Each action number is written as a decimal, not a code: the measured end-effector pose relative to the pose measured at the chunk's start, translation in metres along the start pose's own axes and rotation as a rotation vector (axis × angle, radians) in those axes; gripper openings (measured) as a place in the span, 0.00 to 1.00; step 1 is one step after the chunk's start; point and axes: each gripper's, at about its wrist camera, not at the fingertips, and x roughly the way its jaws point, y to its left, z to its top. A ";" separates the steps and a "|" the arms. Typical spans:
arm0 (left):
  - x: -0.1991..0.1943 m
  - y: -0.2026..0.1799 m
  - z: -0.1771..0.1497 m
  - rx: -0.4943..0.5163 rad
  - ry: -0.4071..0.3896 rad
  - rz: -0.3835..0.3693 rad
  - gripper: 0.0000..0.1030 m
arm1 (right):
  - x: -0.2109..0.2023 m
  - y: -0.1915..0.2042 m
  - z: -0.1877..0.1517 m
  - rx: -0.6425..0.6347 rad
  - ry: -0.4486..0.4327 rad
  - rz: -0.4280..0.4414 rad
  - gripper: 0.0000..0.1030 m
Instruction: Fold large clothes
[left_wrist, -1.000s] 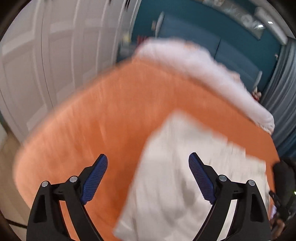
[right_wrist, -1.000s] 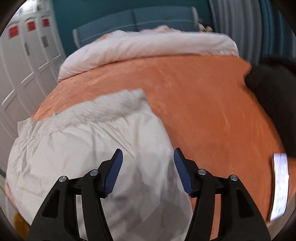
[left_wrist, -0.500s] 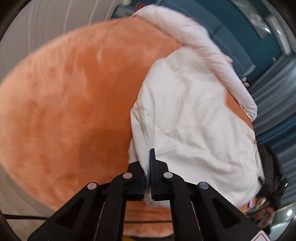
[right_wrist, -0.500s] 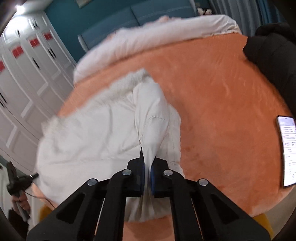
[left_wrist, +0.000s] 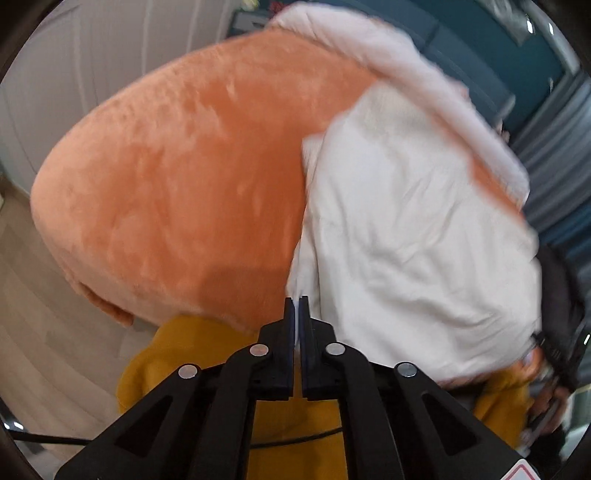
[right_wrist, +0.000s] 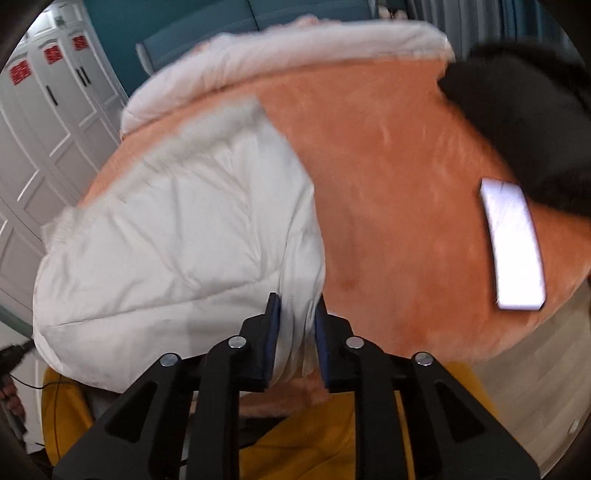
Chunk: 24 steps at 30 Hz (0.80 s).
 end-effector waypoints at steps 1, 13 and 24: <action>-0.013 -0.002 0.009 -0.011 -0.048 -0.013 0.03 | -0.016 0.005 0.010 -0.020 -0.063 -0.005 0.26; 0.061 -0.160 0.114 0.271 -0.224 -0.024 0.37 | 0.031 0.132 0.098 -0.269 -0.191 0.185 0.27; 0.203 -0.169 0.118 0.383 -0.104 0.174 0.41 | 0.164 0.161 0.100 -0.304 0.006 0.110 0.20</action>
